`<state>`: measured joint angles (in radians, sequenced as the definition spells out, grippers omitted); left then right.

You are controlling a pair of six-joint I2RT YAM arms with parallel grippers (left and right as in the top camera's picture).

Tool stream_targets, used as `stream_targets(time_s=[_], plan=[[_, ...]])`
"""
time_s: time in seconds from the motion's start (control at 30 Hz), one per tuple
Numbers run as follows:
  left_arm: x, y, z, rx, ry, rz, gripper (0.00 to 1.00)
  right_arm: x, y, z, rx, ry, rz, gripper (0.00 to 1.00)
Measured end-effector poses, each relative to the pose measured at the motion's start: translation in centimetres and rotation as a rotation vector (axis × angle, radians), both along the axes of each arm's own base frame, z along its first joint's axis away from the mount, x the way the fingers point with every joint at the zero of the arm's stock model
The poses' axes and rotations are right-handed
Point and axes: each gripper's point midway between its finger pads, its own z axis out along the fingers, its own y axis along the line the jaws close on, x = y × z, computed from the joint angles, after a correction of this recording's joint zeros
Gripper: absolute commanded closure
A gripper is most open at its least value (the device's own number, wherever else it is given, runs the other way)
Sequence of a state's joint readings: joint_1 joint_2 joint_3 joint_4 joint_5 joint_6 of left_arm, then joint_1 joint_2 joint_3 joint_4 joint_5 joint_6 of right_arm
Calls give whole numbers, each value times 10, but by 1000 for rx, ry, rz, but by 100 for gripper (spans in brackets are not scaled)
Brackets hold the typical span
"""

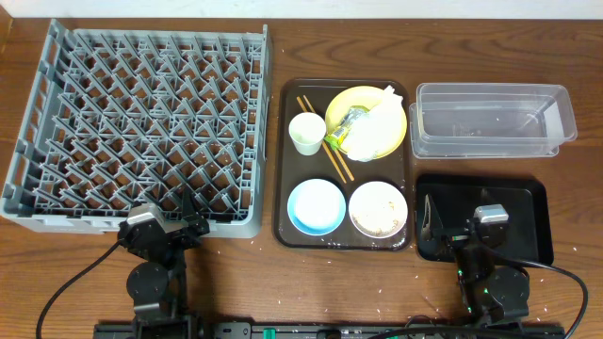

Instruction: Sort waste into correct bins and load items into the dishwasher

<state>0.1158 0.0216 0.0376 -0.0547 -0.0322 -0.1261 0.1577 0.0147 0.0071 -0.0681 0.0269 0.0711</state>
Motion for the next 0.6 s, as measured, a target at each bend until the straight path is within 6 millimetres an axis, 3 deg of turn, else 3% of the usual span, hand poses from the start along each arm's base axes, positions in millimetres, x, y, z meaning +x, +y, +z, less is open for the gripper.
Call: stream_targets(time_s=[0.6], plan=[[0, 0, 0, 0, 0, 0, 7, 0, -2, 0, -32, -5, -9, 1]])
